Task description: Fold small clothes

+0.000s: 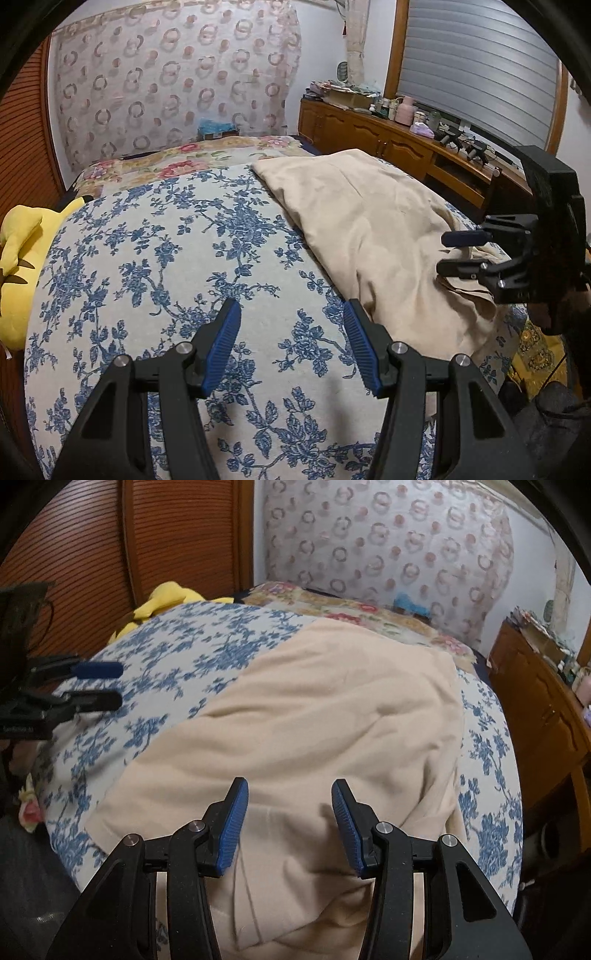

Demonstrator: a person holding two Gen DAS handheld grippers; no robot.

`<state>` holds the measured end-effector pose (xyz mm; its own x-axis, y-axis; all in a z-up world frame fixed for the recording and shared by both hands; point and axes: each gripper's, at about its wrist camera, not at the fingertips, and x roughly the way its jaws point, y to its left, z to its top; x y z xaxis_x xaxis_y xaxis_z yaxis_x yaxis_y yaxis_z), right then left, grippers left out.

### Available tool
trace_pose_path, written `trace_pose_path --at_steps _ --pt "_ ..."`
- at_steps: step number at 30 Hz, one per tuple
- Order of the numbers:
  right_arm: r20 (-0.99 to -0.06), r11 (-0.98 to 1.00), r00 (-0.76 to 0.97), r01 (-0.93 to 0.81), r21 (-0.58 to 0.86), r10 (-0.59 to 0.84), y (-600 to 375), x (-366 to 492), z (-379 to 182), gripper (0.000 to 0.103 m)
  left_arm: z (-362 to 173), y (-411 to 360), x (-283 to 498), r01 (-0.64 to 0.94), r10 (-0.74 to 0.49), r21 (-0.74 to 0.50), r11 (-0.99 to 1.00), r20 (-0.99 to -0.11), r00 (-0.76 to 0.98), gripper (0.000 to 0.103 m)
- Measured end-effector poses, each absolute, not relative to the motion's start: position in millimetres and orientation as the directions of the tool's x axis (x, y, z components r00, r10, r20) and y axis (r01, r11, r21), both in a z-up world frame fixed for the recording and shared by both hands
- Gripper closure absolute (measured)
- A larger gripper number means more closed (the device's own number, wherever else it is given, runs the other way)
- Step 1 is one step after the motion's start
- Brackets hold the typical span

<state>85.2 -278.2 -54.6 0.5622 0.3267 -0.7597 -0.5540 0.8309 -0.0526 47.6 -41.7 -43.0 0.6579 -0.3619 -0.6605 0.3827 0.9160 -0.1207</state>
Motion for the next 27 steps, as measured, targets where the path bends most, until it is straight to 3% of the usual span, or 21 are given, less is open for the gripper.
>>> trace_pose_path --at_steps 14,15,19,21,27 --pt "-0.794 0.828 0.527 -0.558 -0.054 0.303 -282 72 -71 0.056 -47 -52 50 0.399 -0.368 -0.116 0.91 -0.671 0.644 0.046" --pt "-0.797 0.827 0.526 -0.559 -0.06 0.298 -284 71 -72 0.057 -47 -53 50 0.4 -0.368 -0.116 0.909 -0.672 0.642 0.046" --pt "-0.802 0.813 0.511 -0.58 -0.056 0.309 -288 65 -73 0.089 -48 -57 49 0.403 -0.37 -0.117 0.908 -0.675 0.638 0.046" --pt "-0.798 0.81 0.499 -0.586 -0.024 0.338 -294 62 -69 0.097 -48 -59 48 0.408 -0.373 -0.115 0.906 -0.675 0.637 0.046" --pt "-0.773 0.837 0.533 -0.547 -0.006 0.343 -329 45 -50 0.1 -48 -65 46 0.425 -0.383 -0.114 0.898 -0.678 0.628 0.046"
